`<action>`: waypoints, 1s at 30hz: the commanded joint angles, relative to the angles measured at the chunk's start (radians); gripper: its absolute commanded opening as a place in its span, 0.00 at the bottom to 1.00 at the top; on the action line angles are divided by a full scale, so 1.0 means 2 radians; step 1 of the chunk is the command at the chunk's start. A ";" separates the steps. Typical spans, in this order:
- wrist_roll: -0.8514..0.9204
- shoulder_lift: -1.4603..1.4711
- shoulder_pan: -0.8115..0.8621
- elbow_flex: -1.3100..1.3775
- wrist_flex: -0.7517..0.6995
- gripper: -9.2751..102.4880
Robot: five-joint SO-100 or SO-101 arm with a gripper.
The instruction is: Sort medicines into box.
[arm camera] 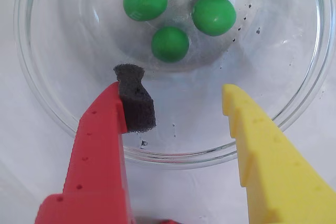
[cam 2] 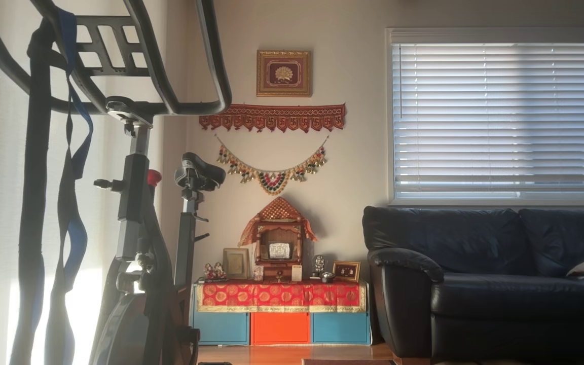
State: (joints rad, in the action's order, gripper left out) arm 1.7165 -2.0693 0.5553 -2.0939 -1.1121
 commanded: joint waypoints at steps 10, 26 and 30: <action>0.021 -0.027 -0.008 -0.012 0.034 0.31; 0.036 -0.010 -0.009 -0.037 0.071 0.28; 0.037 -0.001 -0.011 -0.040 0.086 0.27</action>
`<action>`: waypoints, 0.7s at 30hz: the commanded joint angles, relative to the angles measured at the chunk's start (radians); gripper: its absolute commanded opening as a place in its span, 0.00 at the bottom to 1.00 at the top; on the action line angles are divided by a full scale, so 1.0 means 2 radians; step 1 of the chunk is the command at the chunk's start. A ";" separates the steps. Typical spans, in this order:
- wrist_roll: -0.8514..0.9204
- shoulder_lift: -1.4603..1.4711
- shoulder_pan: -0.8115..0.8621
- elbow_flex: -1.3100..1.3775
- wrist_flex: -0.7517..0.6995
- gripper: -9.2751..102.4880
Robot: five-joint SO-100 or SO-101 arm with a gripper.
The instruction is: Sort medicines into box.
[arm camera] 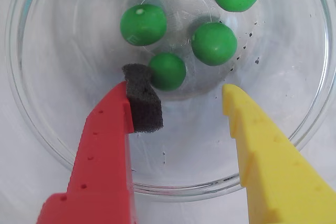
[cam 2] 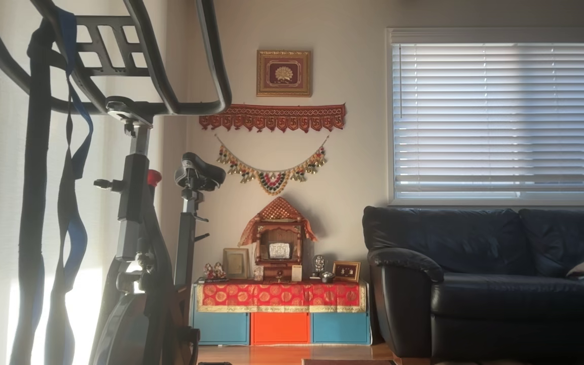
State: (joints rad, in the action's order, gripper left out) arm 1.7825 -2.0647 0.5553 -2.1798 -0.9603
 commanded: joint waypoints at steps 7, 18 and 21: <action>0.008 -0.003 -0.013 0.002 0.012 0.26; 0.013 0.007 -0.019 -0.021 0.045 0.24; 0.015 0.012 -0.021 -0.029 0.061 0.22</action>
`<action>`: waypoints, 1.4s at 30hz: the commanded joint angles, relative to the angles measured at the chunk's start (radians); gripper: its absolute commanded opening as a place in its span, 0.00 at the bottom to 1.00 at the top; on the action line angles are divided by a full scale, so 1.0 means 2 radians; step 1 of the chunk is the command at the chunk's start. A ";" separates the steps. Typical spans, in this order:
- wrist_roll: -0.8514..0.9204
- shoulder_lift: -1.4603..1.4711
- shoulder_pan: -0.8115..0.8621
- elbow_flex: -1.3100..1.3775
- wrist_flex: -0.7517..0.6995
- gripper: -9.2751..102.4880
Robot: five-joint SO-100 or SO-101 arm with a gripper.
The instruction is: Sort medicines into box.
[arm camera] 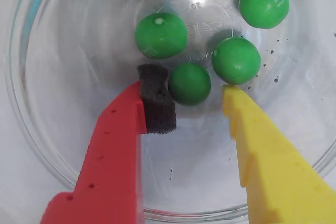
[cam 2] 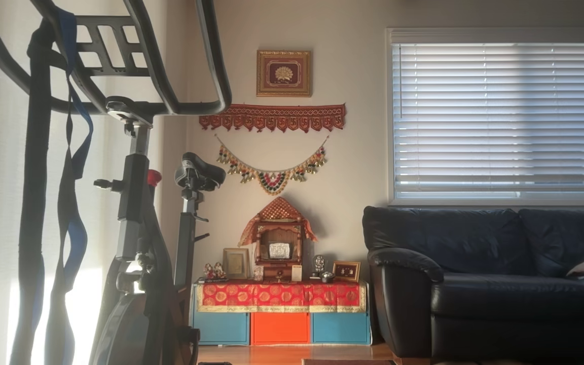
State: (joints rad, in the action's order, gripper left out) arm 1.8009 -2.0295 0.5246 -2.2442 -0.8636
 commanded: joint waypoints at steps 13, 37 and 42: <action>0.002 -0.015 -0.012 -0.016 0.026 0.19; -0.036 -0.031 0.015 0.166 -0.321 0.10; -0.099 -0.006 0.005 0.262 -0.407 0.10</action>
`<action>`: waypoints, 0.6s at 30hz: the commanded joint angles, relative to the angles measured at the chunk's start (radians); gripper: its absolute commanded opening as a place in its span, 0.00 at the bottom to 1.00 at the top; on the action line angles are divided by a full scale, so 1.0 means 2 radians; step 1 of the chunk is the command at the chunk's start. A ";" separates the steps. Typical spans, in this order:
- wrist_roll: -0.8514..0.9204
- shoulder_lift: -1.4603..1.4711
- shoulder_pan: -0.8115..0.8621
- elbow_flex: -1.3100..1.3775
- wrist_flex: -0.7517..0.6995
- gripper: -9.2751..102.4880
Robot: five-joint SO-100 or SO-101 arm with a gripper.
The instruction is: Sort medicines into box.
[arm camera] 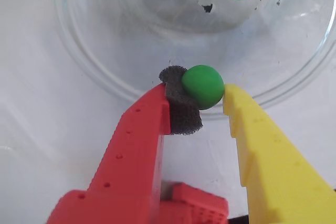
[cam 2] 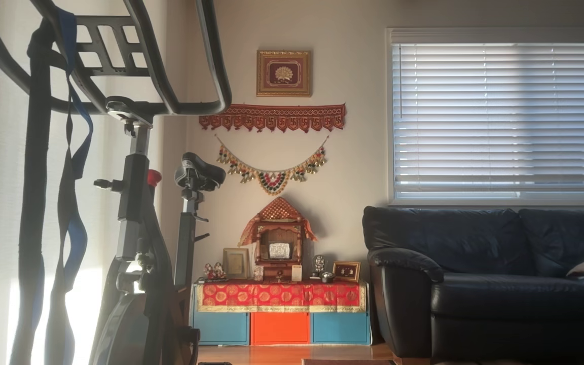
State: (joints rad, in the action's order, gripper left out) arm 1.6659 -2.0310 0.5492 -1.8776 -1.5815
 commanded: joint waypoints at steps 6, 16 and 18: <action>-0.184 0.074 -0.060 0.262 -0.157 0.10; -0.532 0.202 -0.235 0.416 -0.126 0.09; -0.610 0.216 -0.272 0.426 -0.100 0.09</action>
State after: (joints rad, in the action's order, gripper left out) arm 0.6535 -1.5953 0.1212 -1.1551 -1.8316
